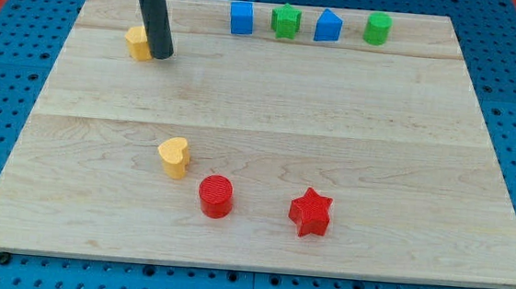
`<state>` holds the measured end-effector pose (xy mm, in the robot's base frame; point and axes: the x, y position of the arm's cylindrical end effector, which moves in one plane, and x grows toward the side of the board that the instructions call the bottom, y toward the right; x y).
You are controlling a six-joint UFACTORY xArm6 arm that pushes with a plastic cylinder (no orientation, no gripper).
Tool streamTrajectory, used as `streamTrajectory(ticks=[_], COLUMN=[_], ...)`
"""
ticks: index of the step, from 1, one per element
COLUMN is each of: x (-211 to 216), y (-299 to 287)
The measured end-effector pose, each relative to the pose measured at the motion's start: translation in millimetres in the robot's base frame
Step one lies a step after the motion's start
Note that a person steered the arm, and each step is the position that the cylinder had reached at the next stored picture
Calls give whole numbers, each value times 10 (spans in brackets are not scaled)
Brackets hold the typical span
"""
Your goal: Place the yellow hexagon left parallel to the blue cube
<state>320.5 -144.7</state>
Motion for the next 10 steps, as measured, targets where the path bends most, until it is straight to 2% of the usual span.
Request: streamTrajectory(ticks=[3,4,5,6,7,9,10], x=[110,234,234,236,55,-326,-355], y=[601,571,361,-110,-366,-436,-585])
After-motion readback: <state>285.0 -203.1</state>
